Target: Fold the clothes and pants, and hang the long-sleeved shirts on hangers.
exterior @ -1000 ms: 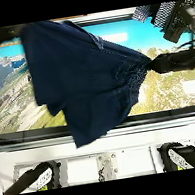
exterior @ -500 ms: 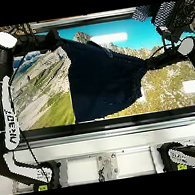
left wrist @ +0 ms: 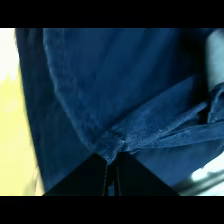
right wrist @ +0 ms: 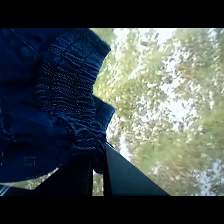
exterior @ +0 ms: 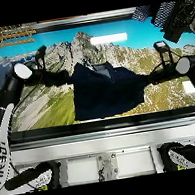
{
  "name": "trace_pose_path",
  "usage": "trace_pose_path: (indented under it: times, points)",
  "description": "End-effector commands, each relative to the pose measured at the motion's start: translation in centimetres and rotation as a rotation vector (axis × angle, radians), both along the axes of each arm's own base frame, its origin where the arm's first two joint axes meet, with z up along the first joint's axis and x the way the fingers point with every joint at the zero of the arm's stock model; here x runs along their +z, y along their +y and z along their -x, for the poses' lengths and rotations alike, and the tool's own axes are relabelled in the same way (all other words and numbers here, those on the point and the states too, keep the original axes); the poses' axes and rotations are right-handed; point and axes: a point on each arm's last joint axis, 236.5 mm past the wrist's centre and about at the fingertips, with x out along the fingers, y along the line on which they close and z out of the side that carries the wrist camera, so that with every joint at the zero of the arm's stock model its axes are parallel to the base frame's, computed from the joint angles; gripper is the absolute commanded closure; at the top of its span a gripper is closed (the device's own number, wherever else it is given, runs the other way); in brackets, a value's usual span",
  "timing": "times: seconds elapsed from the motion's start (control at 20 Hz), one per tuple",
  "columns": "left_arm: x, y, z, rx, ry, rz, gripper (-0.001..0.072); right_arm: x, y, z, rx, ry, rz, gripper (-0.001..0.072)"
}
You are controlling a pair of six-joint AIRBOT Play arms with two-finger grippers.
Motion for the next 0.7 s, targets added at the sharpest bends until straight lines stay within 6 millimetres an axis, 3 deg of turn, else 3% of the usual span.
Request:
trace_pose_path:
  times: [0.0,0.15,0.3,0.5,0.65]
  points:
    - [-5.7,1.4,6.6,-0.001,0.117,-0.053,0.0702,-3.7,1.4,4.7,0.047,0.086,0.003,0.0683]
    - [-10.3,2.1,10.4,0.029,0.212,-0.065,0.0702,-7.5,2.1,7.0,0.071,0.137,0.010,0.0682]
    - [-13.8,1.7,12.1,0.088,0.273,-0.021,0.0702,-9.8,2.2,6.5,0.066,0.070,0.011,0.0682]
    - [-15.5,-0.1,13.5,0.080,0.338,0.063,0.0701,-10.4,2.2,6.2,0.060,0.037,0.012,0.0679]
    - [-15.3,-0.2,14.0,0.052,0.347,0.063,0.0702,-10.4,2.2,6.2,0.058,0.038,0.007,0.0666]
